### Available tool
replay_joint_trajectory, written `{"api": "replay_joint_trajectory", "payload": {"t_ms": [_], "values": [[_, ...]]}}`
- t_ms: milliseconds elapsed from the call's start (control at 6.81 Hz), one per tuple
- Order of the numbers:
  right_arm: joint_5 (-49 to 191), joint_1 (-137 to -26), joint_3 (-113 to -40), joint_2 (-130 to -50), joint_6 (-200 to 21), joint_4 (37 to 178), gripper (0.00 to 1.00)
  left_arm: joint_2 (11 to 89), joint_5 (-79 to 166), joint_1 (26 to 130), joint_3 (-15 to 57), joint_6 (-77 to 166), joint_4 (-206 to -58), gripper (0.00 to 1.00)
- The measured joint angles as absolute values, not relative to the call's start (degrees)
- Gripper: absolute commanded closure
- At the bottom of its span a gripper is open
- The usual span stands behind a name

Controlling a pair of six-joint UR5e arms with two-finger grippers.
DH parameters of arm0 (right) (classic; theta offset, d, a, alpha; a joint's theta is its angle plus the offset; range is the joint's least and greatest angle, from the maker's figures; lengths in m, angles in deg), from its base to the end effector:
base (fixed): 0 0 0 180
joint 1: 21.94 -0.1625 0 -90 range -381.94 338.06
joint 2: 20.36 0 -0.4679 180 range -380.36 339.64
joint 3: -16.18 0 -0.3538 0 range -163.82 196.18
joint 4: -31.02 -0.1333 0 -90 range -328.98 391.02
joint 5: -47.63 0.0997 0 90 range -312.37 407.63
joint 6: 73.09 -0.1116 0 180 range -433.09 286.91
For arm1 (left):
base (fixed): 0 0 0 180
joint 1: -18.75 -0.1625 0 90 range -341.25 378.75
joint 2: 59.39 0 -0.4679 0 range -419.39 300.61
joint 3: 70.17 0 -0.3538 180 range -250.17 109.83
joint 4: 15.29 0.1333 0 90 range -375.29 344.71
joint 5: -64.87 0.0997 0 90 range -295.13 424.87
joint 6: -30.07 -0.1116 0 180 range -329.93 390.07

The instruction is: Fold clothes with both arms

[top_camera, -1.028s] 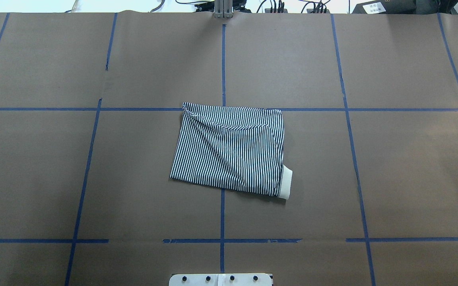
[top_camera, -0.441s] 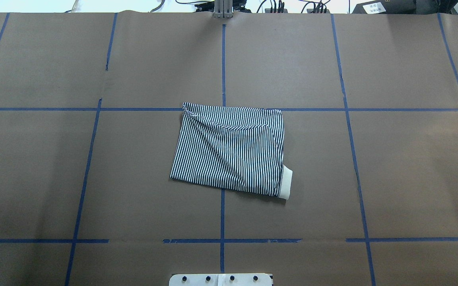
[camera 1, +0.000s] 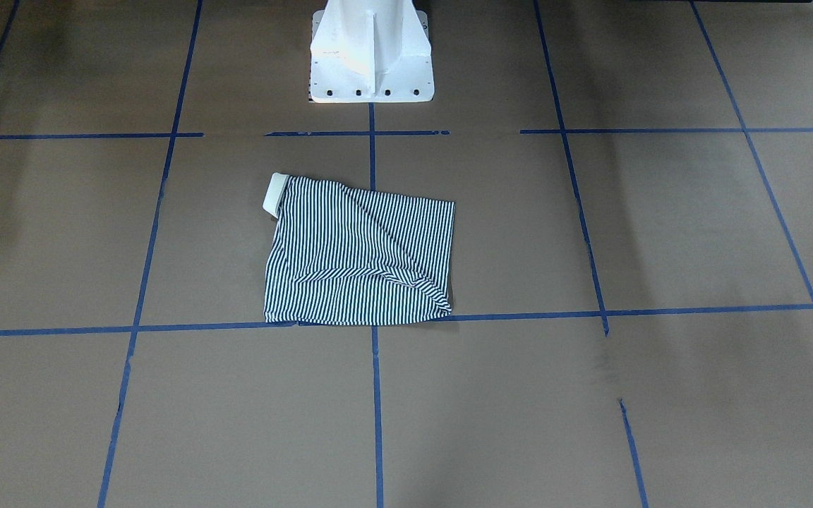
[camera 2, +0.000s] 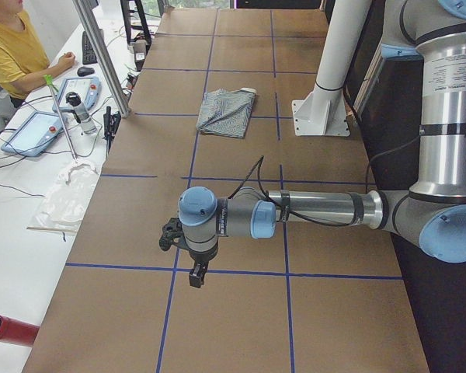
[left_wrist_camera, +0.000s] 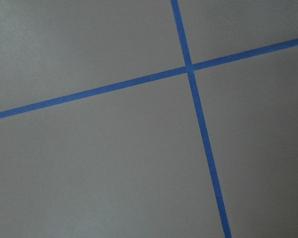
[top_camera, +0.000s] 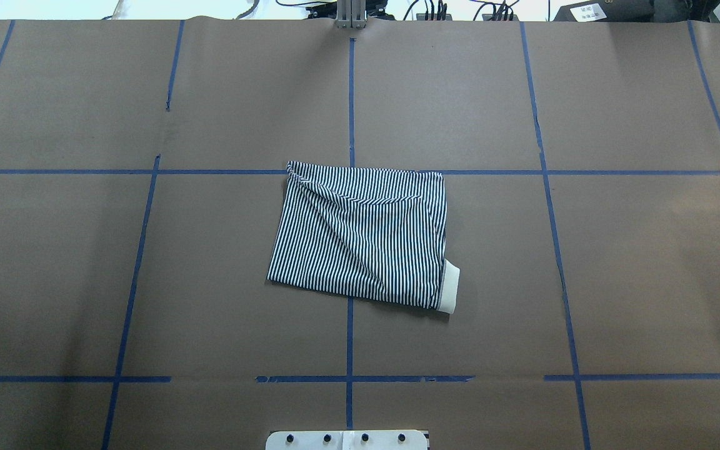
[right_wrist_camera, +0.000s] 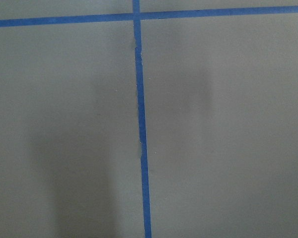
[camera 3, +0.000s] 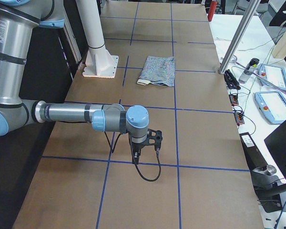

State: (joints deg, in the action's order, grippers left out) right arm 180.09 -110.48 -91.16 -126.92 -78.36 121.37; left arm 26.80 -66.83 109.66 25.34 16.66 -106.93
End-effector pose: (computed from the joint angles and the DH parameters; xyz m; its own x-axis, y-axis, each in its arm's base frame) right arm 0.0498 -0.3221 0.6878 0.7366 0.0681 0.6729 -0.0424 0.9976 -0.0545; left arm -0.0658 -0.4259 0.6962 0.7305 0.2577 -0.6325 -0.1579 0.9647 0.2107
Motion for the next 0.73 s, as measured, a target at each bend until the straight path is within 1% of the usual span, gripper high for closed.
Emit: {"api": "replay_joint_trajectory", "payload": {"t_ms": [735], "values": [[180.01,-110.44,-89.89,-127.01,-78.37,121.10,0.00,26.50,-65.95,109.65,26.74,16.64,-107.47,0.00]]}}
